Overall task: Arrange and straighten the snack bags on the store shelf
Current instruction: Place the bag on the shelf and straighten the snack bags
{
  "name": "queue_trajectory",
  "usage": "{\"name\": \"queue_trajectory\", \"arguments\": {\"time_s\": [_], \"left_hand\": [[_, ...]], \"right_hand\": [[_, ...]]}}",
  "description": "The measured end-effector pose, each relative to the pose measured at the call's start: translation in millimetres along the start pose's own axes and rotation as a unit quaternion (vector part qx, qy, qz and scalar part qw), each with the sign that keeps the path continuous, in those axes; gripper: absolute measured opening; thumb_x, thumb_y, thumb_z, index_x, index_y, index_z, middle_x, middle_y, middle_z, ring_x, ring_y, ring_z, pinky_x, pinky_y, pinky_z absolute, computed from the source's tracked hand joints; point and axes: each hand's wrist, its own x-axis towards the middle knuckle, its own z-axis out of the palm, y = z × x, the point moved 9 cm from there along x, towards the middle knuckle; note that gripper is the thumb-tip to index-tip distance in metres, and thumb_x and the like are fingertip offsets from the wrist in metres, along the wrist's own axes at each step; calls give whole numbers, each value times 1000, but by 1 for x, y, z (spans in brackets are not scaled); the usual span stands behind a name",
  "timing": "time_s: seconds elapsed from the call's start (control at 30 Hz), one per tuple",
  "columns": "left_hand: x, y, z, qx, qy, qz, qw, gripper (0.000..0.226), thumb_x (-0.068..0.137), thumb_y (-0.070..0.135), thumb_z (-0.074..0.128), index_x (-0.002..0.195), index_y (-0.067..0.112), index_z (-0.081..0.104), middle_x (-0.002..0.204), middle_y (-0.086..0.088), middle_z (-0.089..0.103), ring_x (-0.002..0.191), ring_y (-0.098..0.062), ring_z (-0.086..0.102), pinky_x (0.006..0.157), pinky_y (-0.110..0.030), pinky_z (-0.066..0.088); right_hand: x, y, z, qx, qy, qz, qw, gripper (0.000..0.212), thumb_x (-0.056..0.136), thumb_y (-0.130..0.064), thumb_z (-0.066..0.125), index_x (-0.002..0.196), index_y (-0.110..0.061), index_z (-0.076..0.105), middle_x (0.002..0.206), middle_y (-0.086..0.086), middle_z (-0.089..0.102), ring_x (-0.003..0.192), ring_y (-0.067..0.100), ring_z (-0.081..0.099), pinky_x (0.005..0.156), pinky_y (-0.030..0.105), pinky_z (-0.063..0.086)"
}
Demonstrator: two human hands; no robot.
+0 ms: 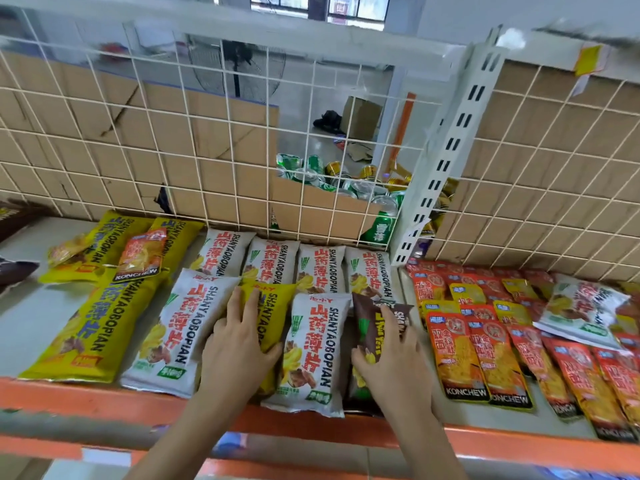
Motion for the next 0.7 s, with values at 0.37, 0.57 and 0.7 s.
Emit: {"name": "queue_trajectory", "arguments": {"time_s": [0.37,0.57,0.7], "left_hand": [[-3,-6,-5,-70,43,-21,996,80,80,33,64,145,27,19,151,0,16,125,-25,44,80,-41,51],[-10,-7,-15,-142,85,-12,986,77,78,30,69,142,30,28,150,3,21,124,-24,44,81,-42,51],[-16,2,-25,-171,105,13,980,76,76,28,72,141,27,32,144,4,26,116,-25,49,81,-42,52]], "right_hand": [[-2,-1,-17,71,17,-72,995,76,85,-39,57,142,-43,6,146,9,24,110,18,54,78,25,52],[-5,4,-25,93,42,-97,990,74,84,-37,60,141,-42,14,142,5,30,120,21,46,70,21,47],[-5,12,-36,105,56,-101,988,71,85,-33,62,142,-36,19,130,4,38,87,13,50,53,14,39]]}}
